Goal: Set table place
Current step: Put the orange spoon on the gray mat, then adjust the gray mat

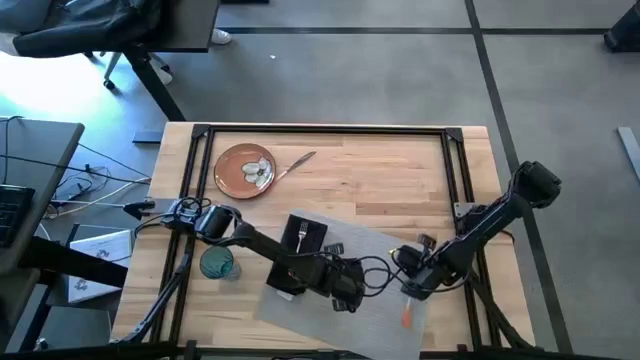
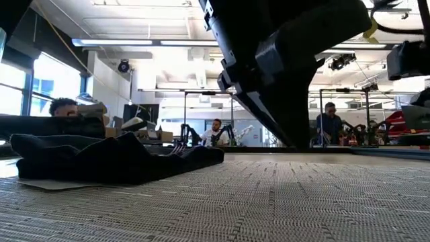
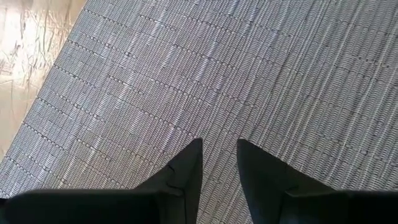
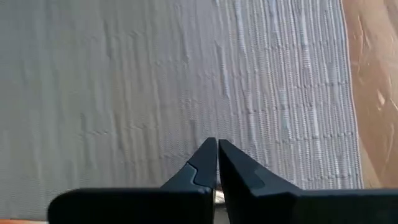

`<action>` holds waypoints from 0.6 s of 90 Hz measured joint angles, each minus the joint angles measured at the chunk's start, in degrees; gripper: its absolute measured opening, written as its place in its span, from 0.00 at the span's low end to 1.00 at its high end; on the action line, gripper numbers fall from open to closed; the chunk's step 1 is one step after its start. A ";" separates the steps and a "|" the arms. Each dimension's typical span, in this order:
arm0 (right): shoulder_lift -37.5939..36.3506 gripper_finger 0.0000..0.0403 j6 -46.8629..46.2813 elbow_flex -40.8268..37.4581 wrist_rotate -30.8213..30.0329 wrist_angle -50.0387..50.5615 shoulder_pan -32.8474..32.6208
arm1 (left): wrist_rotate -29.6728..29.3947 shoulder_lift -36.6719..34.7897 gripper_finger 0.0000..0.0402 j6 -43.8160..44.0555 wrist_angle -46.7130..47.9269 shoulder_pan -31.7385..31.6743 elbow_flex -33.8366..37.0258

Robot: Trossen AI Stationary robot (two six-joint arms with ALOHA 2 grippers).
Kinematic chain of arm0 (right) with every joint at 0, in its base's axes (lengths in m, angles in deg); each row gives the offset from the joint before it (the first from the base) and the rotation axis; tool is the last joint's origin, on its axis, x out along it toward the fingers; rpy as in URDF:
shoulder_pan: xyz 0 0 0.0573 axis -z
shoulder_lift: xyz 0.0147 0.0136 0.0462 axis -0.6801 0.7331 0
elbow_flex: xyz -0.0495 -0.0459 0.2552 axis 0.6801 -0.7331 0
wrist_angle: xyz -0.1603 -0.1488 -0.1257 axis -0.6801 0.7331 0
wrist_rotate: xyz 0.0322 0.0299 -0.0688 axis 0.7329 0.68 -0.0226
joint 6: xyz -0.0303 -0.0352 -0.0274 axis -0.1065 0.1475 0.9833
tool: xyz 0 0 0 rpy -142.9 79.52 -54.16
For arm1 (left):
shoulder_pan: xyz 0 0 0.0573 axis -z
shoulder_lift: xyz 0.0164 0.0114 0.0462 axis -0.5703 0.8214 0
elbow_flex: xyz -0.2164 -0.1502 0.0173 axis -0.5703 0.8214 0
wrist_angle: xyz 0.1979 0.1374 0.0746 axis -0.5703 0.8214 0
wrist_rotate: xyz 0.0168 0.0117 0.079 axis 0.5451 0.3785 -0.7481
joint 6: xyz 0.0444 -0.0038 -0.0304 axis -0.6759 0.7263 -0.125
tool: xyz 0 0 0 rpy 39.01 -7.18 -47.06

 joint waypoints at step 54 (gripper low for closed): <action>5.51 0.00 9.58 0.41 -2.80 -3.54 7.79 | -0.24 -0.27 0.21 4.57 3.90 0.04 5.31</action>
